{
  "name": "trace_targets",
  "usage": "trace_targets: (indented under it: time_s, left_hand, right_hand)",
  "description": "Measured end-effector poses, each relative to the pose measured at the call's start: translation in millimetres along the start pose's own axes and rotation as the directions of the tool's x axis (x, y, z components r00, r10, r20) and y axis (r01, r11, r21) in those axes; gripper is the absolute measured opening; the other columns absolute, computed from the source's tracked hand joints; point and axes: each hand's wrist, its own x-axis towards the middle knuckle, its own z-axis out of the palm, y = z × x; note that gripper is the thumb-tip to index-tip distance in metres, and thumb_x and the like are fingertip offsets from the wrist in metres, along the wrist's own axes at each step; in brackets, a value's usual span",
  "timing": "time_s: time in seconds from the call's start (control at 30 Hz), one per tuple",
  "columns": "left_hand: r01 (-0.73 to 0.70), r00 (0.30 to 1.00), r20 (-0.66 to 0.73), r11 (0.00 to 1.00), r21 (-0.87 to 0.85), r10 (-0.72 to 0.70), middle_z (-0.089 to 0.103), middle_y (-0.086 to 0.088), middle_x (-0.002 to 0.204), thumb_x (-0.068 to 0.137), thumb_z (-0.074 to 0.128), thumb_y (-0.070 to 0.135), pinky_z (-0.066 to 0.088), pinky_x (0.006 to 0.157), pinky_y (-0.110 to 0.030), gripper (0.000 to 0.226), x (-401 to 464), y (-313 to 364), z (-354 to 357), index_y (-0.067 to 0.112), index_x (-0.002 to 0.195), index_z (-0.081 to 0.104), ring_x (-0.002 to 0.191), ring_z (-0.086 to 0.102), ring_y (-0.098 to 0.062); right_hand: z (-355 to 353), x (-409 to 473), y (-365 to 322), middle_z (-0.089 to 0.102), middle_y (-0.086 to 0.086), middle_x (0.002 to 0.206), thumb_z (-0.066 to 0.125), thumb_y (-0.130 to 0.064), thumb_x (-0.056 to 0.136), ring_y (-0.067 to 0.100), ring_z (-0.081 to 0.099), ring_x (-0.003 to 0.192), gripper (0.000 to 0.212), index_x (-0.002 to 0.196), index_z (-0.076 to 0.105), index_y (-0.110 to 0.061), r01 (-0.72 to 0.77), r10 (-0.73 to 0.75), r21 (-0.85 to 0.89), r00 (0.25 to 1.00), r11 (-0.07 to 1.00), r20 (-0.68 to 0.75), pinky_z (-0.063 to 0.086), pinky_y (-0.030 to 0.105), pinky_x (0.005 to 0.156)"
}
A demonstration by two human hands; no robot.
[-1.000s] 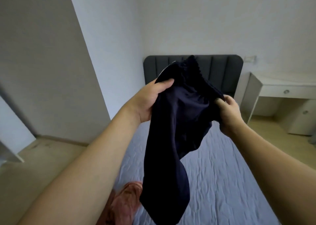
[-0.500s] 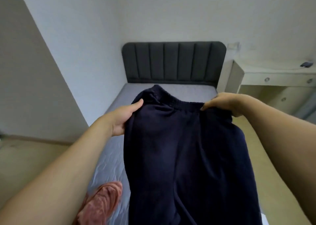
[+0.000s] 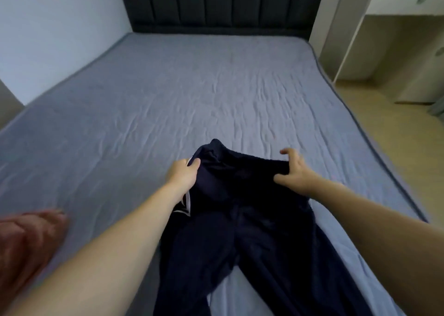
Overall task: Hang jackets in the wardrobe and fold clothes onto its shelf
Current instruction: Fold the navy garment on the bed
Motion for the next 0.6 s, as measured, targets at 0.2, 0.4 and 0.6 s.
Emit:
trace_targets:
  time_s: [0.2,0.4,0.6]
  left_hand:
    - [-0.177,0.971,-0.122,0.963,0.205,0.205,0.059,-0.007,0.074,0.097,0.051,0.032,0.038,0.063,-0.033,0.029,80.6,-12.2,50.5,0.012,0.077,0.057,0.076,0.055,-0.03]
    - [-0.282,0.779,-0.356,0.796,0.536,0.516,0.054,-0.016,0.126,0.099,0.048,0.031,0.038,0.079,-0.041,0.034,140.1,52.8,53.9,0.014,0.128,0.047,0.114,0.051,-0.038]
    - [-0.145,0.832,-0.234,0.605,0.783,0.503,0.05,-0.014,0.133,0.102,0.035,0.032,0.036,0.097,-0.045,0.04,135.7,-57.7,124.4,0.022,0.139,0.044,0.121,0.044,-0.037]
  right_hand:
    - [20.9,81.1,51.4,0.051,0.019,0.123,0.046,-0.002,0.085,0.033,0.05,0.108,0.041,0.125,0.043,-0.009,0.042,-0.09,-0.201,0.967,0.979,-0.238,0.036,0.03,0.079]
    - [5.5,149.0,20.6,0.028,0.019,0.147,0.045,-0.008,0.088,0.039,0.029,0.133,0.06,0.144,0.027,-0.017,-0.023,-0.197,-0.307,0.718,0.951,-0.667,0.019,0.057,0.109]
    - [106.8,155.4,92.0,0.014,0.002,0.16,0.023,-0.049,0.1,0.019,0.005,0.148,0.058,0.153,0.016,-0.025,0.062,-0.263,-0.499,0.901,0.864,-0.344,-0.006,0.048,0.118]
